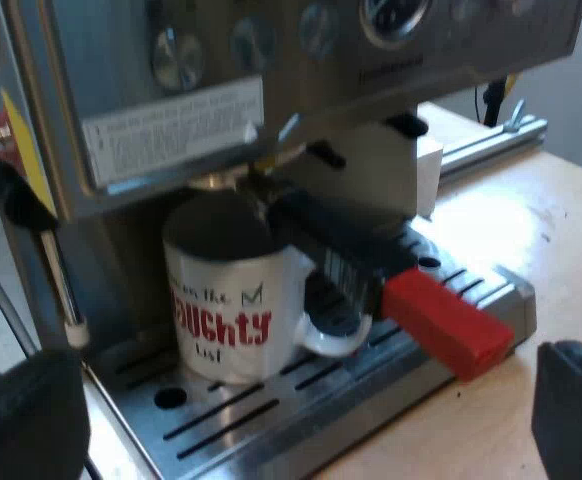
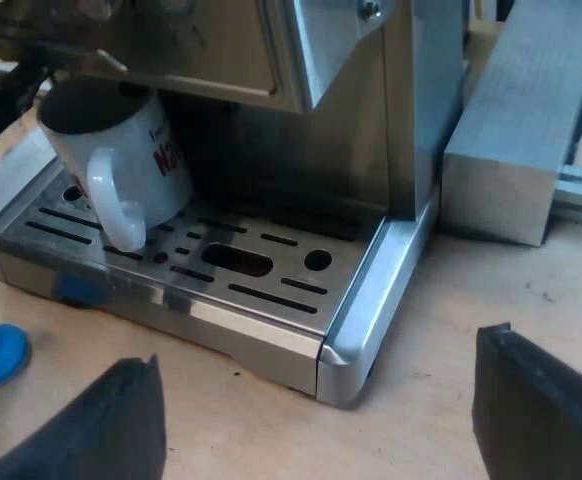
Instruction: Remove mug from coffee machine
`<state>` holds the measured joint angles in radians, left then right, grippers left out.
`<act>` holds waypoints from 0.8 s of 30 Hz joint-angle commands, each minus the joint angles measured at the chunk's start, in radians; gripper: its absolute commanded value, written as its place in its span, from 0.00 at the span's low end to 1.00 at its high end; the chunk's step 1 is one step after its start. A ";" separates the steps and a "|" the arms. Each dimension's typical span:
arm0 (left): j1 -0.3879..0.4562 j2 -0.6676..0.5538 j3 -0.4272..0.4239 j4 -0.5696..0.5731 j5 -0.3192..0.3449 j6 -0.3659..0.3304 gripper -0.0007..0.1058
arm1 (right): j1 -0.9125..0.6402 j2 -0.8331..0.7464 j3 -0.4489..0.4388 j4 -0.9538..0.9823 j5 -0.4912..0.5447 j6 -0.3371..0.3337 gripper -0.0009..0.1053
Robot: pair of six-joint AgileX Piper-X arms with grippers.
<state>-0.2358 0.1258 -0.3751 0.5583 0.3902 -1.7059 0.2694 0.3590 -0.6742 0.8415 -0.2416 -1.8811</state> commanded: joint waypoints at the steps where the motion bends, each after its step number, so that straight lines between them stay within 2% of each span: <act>1: -0.005 0.003 0.037 -0.025 0.011 0.006 0.86 | 0.097 0.090 -0.006 -0.068 -0.010 -0.034 0.63; 5: -0.005 0.004 0.070 -0.026 0.011 0.006 0.86 | 0.138 0.127 -0.006 -0.098 0.006 -0.034 0.63; 7: -0.005 0.004 0.105 -0.049 0.011 0.006 0.86 | 0.227 0.194 -0.006 -0.154 0.067 -0.034 0.63; 12: -0.005 0.004 0.106 -0.048 0.011 0.006 0.86 | 0.343 0.268 0.003 -0.241 0.162 -0.027 0.63; 22: -0.005 0.004 0.106 -0.048 0.011 0.006 0.86 | 0.509 0.369 0.106 -0.489 0.273 0.034 0.63; 23: -0.005 0.004 0.106 -0.048 0.011 0.006 0.86 | 0.607 0.441 0.193 -0.693 0.375 0.053 0.63; 24: -0.005 0.004 0.106 -0.048 0.011 0.006 0.86 | 0.619 0.449 0.199 -0.722 0.386 0.053 0.63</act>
<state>-0.2358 0.1273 -0.2678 0.5285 0.3953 -1.7059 0.8278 0.7693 -0.5159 0.2981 0.0822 -1.8321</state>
